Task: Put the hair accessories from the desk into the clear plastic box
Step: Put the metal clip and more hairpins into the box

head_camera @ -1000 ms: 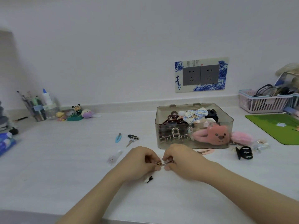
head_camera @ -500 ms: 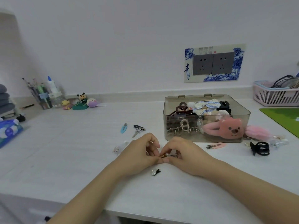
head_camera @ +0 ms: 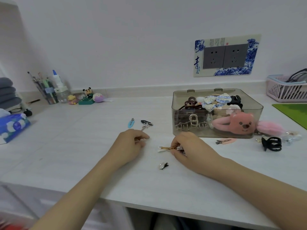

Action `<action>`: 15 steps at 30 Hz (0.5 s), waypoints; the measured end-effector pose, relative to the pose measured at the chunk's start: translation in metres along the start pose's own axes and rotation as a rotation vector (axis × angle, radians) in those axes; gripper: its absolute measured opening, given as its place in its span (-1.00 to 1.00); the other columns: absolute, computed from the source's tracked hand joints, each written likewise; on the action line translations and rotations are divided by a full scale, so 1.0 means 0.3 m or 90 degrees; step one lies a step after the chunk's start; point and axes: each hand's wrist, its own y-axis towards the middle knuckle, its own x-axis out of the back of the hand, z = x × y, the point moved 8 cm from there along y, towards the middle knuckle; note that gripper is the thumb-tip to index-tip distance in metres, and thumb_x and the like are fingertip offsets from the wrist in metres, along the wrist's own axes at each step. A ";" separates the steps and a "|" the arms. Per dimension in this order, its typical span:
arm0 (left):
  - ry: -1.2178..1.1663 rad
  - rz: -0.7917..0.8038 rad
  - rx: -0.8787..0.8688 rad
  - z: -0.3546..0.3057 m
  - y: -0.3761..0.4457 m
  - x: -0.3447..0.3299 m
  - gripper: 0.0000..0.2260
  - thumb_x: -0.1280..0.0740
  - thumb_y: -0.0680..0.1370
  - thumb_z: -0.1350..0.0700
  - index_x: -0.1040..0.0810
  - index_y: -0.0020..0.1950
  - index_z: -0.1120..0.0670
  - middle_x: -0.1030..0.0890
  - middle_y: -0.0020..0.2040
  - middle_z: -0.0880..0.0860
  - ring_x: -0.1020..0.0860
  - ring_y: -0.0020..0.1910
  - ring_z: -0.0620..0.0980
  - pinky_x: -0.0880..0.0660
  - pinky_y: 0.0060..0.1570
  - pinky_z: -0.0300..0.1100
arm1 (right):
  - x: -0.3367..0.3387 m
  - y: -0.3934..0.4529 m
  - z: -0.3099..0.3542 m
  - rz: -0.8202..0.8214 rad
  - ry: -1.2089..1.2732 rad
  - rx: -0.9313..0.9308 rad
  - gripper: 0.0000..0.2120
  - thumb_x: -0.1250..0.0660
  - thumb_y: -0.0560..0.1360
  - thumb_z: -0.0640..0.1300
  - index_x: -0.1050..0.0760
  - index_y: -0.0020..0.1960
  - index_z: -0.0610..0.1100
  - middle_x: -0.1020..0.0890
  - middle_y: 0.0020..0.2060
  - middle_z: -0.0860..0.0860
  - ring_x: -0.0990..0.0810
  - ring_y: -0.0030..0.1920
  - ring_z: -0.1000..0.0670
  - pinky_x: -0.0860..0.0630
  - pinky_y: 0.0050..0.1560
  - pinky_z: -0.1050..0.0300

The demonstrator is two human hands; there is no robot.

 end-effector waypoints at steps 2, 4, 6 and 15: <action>-0.040 0.013 -0.024 -0.040 -0.027 -0.008 -0.79 -0.29 0.53 0.18 -0.63 -0.04 -0.11 -0.54 -0.11 -0.23 -0.52 -0.14 -0.28 -0.31 -0.20 -0.65 | 0.012 0.000 -0.017 -0.017 0.021 -0.037 -0.84 -0.24 0.51 -0.02 -0.50 0.01 -0.08 -0.44 -0.17 0.11 -0.34 -0.06 0.09 -0.30 -0.07 0.23; -0.064 0.030 -0.059 -0.087 -0.062 -0.015 -0.75 -0.25 0.54 0.20 -0.61 -0.08 -0.15 -0.56 -0.08 -0.12 -0.56 -0.17 -0.23 -0.36 -0.18 -0.56 | 0.030 0.000 -0.040 -0.031 0.042 -0.082 -0.85 -0.24 0.51 -0.04 -0.51 0.00 -0.07 -0.44 -0.19 0.11 -0.37 -0.07 0.08 -0.29 -0.11 0.22; -0.065 0.061 -0.104 -0.140 -0.098 -0.030 -0.74 -0.21 0.56 0.22 -0.60 -0.06 -0.12 -0.51 -0.05 -0.06 -0.58 -0.22 -0.20 -0.41 -0.12 -0.45 | 0.044 -0.004 -0.062 -0.030 0.048 -0.115 -0.86 -0.25 0.51 -0.04 -0.50 0.00 -0.07 -0.49 -0.15 0.08 -0.40 -0.08 0.07 -0.29 -0.13 0.20; 0.048 0.165 -0.113 -0.183 -0.167 -0.102 -0.76 -0.38 0.42 -0.15 -0.54 0.05 -0.14 -0.46 0.03 -0.12 -0.51 -0.03 -0.15 -0.42 0.02 -0.30 | 0.061 -0.039 -0.088 -0.006 0.062 -0.156 -0.87 -0.24 0.52 -0.05 -0.48 0.01 -0.07 -0.48 -0.08 0.05 -0.40 -0.08 0.06 -0.25 -0.14 0.21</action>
